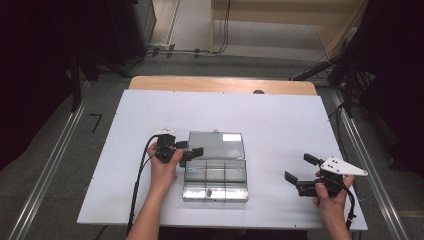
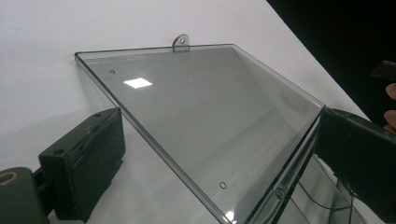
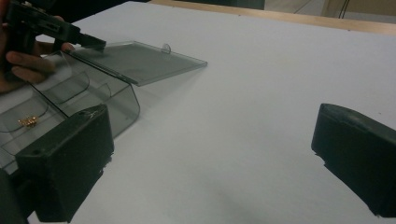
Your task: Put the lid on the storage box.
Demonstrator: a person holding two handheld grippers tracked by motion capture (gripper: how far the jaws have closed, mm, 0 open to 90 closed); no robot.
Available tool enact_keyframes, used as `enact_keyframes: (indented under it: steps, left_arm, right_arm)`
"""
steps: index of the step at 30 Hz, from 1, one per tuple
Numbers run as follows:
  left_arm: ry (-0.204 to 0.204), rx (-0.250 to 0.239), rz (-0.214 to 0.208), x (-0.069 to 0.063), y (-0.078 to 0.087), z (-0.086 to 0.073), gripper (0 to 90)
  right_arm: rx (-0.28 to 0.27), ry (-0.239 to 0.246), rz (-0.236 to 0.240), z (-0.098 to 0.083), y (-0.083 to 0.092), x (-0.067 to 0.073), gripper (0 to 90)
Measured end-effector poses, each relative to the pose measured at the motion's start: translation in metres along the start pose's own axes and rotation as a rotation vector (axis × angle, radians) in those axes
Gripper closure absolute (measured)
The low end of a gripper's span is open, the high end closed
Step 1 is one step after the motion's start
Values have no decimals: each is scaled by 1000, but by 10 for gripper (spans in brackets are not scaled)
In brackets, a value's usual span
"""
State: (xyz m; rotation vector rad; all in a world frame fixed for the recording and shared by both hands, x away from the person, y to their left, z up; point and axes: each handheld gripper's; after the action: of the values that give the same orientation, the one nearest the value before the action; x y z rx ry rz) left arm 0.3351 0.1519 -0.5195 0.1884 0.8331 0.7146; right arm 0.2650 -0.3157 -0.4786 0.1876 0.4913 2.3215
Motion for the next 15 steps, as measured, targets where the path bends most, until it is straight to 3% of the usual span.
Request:
enact_keyframes:
  steps: [8,15]
  left_arm:
    - [-8,-1,-4,0,0,0,24]
    - [-1,-3,-1,0,0,0,24]
  right_arm:
    - [-31,-9,26,25,-13,16,0]
    - [-35,-2,60,47,-35,20,0]
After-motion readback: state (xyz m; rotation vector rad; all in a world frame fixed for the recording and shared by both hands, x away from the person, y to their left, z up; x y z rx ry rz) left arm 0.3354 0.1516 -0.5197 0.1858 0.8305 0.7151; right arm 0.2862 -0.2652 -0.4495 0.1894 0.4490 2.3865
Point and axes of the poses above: each handheld gripper's, and its own axes: y roughly backward along the jaws, z roughly out of its top, x roughly to its left, and after that the axes turned 6 degrees about y, right-handed
